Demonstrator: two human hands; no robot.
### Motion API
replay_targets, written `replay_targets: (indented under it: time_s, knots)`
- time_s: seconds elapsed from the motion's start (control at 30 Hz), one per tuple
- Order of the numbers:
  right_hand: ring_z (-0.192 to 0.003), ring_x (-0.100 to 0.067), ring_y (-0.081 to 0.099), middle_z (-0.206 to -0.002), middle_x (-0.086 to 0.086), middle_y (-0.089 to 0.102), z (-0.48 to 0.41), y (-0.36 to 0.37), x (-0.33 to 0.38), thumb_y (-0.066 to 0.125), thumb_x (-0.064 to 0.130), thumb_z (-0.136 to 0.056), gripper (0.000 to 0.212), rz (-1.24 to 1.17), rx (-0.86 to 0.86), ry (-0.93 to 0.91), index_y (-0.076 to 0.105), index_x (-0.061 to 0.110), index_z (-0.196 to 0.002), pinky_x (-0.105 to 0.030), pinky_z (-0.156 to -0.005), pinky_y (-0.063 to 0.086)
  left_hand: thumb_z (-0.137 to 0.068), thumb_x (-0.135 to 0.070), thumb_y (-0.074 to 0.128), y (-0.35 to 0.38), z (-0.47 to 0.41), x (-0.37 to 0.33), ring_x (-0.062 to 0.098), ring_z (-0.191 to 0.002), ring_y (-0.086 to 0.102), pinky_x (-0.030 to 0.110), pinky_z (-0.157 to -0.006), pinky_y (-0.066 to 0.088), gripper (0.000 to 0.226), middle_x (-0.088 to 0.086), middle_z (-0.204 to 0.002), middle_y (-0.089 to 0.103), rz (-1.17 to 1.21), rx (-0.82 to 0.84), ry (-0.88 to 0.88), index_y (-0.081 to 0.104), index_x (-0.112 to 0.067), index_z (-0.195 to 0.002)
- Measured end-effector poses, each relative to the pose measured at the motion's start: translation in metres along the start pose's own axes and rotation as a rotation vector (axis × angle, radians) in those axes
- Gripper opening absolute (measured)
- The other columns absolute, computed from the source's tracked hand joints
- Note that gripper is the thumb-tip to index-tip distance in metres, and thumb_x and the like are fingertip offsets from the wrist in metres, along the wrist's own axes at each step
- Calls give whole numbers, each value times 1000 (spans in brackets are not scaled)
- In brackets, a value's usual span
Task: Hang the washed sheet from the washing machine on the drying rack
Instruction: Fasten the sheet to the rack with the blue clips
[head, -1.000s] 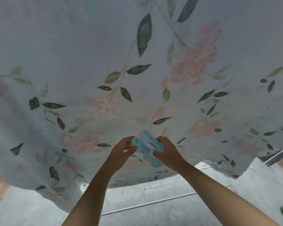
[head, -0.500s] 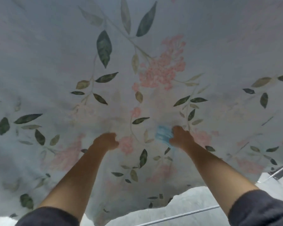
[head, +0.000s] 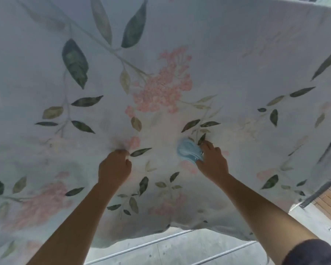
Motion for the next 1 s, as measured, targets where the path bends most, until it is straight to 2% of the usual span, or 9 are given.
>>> replay_targets:
  time_s: [0.13,0.23,0.33,0.43,0.57,0.67,0.73,0.83,1.0]
  knots:
    - [-106,-31,49,-140,-7,47,5,-65,10,71,21,-72,49,-56,-383,-341,56,9,-116,-29,-59,51,-77,-7,52,-55,19,-76,36,-120,50,49,-93,45,42,17,-129,54,32,-539,392,62,-9,-118]
    - [-105,-33,51,-144,-4,43,-23,-64,-38,69,23,-76,51,43,-292,-165,51,12,-123,-33,-62,53,-80,-16,53,-17,-1,-106,32,-141,29,52,-111,25,54,12,-153,31,-197,-305,378,52,-15,-133]
    - [-104,-34,49,-138,-3,43,-28,-22,-122,56,23,-86,45,101,35,185,43,15,-129,-37,-75,49,-88,-27,43,54,-14,-91,21,-135,38,39,-107,34,46,3,-152,34,-185,143,102,49,-20,-132]
    - [-100,-32,53,-133,-6,50,-24,-49,-148,64,21,-81,44,1,-156,60,49,12,-121,-38,-69,53,-80,-22,41,46,-7,-133,27,-122,53,41,-93,49,45,9,-135,54,4,-32,194,62,-12,-118]
    - [-107,-36,53,-135,-12,51,-40,-103,-175,71,14,-74,55,-76,-402,-174,51,5,-125,-37,-71,54,-79,-13,51,17,2,-222,32,-142,27,51,-110,32,56,16,-152,32,-35,-393,362,50,-9,-134]
    - [-108,-40,51,-132,-12,48,-61,-72,-268,59,23,-85,51,52,-102,157,42,7,-131,-44,-78,53,-85,-25,51,71,-20,-239,27,-145,17,51,-112,22,57,8,-159,14,-209,-76,148,40,-19,-140]
    - [-112,-36,50,-129,-9,48,-47,-38,-316,49,24,-90,41,86,149,289,41,13,-130,-39,-83,47,-90,-29,49,117,-20,-232,24,-135,35,40,-107,31,50,8,-151,32,-50,193,-86,40,-20,-138]
    - [-101,-27,54,-115,-1,54,-29,-26,-323,52,24,-86,32,-65,160,196,46,20,-117,-32,-78,43,-89,-34,51,145,-14,-274,21,-122,49,29,-99,37,47,5,-135,50,207,273,-29,45,-17,-133]
    - [-94,-13,54,-101,11,50,-18,-33,-282,59,29,-81,39,-294,231,-7,47,24,-117,-27,-80,42,-85,-31,68,149,-10,-361,11,-112,51,22,-89,40,58,-4,-129,50,707,287,126,41,-17,-136]
Point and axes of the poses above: each hand's wrist, its own z-axis away from the middle knuckle, its own y-axis out of the palm, x = y × z, the point moved 10 cm from there along -z, towards the middle knuckle
